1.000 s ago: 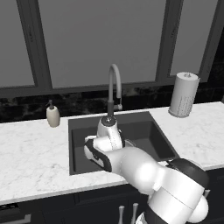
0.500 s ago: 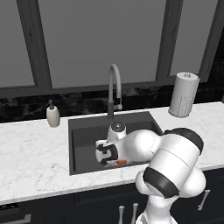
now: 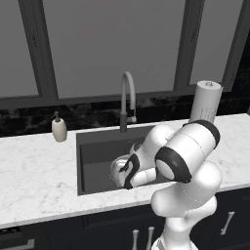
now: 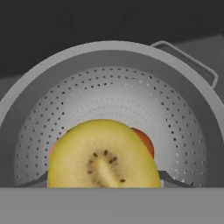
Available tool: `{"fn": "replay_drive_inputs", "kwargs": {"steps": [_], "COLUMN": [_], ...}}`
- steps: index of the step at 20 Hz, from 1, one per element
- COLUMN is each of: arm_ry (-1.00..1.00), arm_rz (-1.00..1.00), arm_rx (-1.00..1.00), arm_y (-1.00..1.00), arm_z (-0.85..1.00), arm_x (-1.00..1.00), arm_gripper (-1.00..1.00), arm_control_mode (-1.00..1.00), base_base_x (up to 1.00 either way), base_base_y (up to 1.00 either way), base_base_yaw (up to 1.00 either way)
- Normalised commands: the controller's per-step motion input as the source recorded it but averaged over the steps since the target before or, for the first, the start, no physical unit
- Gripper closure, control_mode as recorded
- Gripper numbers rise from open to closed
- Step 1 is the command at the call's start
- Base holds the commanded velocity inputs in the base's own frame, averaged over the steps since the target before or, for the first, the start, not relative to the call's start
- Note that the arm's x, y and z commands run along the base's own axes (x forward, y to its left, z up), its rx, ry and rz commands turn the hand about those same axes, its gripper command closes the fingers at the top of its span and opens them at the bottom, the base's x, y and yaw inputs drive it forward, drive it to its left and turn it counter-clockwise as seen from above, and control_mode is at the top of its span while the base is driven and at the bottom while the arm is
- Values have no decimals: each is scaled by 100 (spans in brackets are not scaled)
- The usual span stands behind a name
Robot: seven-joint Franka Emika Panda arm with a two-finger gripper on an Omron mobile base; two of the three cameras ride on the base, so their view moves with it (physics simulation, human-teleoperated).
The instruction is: Put the colander in the sink, put the orange, peach, kiwi in the colander, and turn on the sink faucet and pour water over the colander.
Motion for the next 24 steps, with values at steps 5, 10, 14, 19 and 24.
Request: {"fn": "replay_drive_inputs", "kwargs": {"steps": [5,10,14,19,24], "arm_ry": [5,2,1,0,0], "arm_rz": [-7,-3,0,0,0], "arm_rx": [0,0,0,2,11], "arm_y": [-1,0,11,10,-8], "arm_z": [-6,1,26,77,100], "arm_x": [31,14,2,0,0], "arm_gripper": [-100,-100,-100,-100,-100], "arm_control_mode": [-100,-100,-100,-100,-100], "base_base_x": [0,0,0,0,0], "base_base_y": [0,0,0,0,0], "base_base_yaw": [0,0,0,0,0]}}
